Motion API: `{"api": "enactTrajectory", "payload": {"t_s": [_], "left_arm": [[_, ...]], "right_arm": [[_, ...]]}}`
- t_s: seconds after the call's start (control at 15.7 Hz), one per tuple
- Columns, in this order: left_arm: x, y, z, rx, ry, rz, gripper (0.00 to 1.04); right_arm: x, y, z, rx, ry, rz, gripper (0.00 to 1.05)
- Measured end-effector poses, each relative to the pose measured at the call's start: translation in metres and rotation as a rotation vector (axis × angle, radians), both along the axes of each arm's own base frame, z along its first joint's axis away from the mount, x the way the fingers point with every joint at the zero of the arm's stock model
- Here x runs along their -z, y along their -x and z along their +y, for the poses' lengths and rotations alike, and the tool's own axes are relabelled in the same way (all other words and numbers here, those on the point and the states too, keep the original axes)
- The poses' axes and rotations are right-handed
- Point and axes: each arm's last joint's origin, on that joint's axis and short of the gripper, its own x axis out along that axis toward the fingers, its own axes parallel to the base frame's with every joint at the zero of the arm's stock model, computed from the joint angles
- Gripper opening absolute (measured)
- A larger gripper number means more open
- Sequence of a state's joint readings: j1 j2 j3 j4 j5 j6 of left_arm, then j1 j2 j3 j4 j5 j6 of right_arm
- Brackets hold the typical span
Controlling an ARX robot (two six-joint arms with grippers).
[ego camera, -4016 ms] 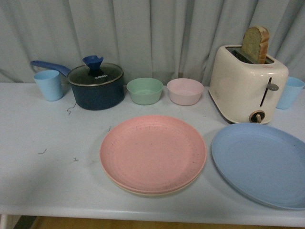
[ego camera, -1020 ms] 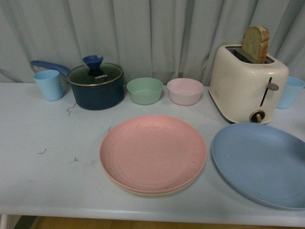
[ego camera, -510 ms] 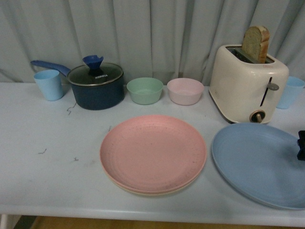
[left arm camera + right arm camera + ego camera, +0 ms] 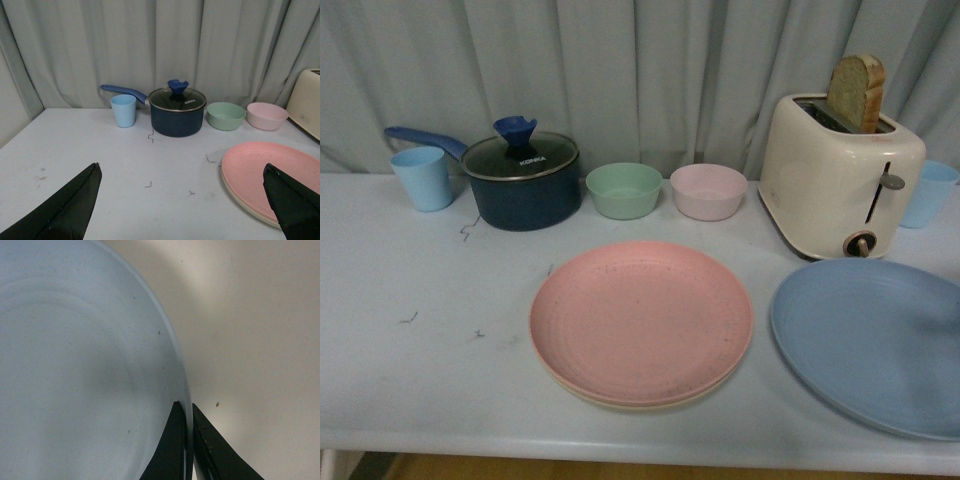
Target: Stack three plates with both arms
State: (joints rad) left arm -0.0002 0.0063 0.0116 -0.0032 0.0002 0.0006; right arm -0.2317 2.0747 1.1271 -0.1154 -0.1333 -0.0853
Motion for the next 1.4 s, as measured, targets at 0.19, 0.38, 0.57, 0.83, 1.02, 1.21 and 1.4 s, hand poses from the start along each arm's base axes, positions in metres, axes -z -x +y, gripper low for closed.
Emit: {"api": "enactTrajectory", "payload": {"t_s": [0.19, 0.38, 0.57, 0.83, 1.02, 1.21, 1.4], "left_arm": [[0.000, 0.000, 0.000, 0.000, 0.000, 0.000, 0.98], [0.000, 0.000, 0.000, 0.000, 0.000, 0.000, 0.98], [0.000, 0.000, 0.000, 0.000, 0.000, 0.000, 0.98], [0.000, 0.000, 0.000, 0.000, 0.000, 0.000, 0.98], [0.000, 0.000, 0.000, 0.000, 0.000, 0.000, 0.98], [0.000, 0.000, 0.000, 0.000, 0.000, 0.000, 0.98], [0.000, 0.000, 0.000, 0.000, 0.000, 0.000, 0.98]], "right_arm": [[-0.027, 0.036, -0.014, 0.038, -0.037, -0.040, 0.03], [-0.061, 0.070, -0.015, 0.031, -0.090, -0.092, 0.03], [-0.117, 0.067, 0.031, -0.124, -0.166, -0.282, 0.03], [-0.117, 0.025, 0.117, -0.219, -0.241, -0.319, 0.03], [-0.092, 0.003, 0.178, -0.278, -0.256, -0.236, 0.03], [-0.082, -0.015, 0.193, -0.222, -0.248, -0.218, 0.03], [-0.071, -0.021, 0.194, -0.171, -0.265, -0.181, 0.03]]}}
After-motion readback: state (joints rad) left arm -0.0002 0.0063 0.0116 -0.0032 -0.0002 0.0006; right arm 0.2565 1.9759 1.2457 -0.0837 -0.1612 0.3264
